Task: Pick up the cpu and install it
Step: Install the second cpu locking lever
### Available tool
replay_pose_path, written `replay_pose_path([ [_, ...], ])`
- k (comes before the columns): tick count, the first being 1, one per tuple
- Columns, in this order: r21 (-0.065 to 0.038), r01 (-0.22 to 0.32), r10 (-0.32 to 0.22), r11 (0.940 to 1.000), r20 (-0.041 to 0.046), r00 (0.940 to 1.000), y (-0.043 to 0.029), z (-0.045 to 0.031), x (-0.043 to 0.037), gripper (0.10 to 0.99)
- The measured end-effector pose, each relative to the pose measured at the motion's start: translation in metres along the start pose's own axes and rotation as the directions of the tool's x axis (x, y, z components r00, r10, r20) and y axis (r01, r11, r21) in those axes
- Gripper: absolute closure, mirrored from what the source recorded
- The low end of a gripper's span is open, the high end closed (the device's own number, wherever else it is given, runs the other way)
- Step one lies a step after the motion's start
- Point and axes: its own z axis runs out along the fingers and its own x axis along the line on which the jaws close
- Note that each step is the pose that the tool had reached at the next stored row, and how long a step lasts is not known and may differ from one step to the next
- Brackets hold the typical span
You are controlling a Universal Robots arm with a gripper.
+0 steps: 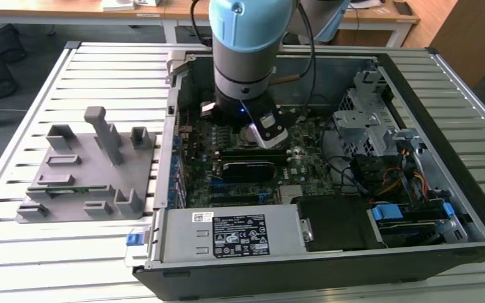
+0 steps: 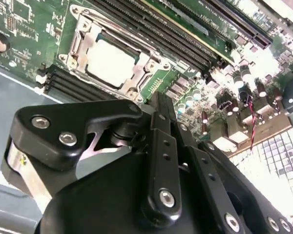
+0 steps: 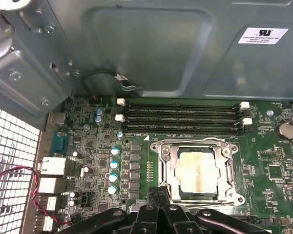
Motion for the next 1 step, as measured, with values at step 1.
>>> replay_pose_path([
  [1, 0.0, 0.0, 0.0, 1.0, 0.0, 1.0, 0.0, 0.0, 0.0, 0.973],
])
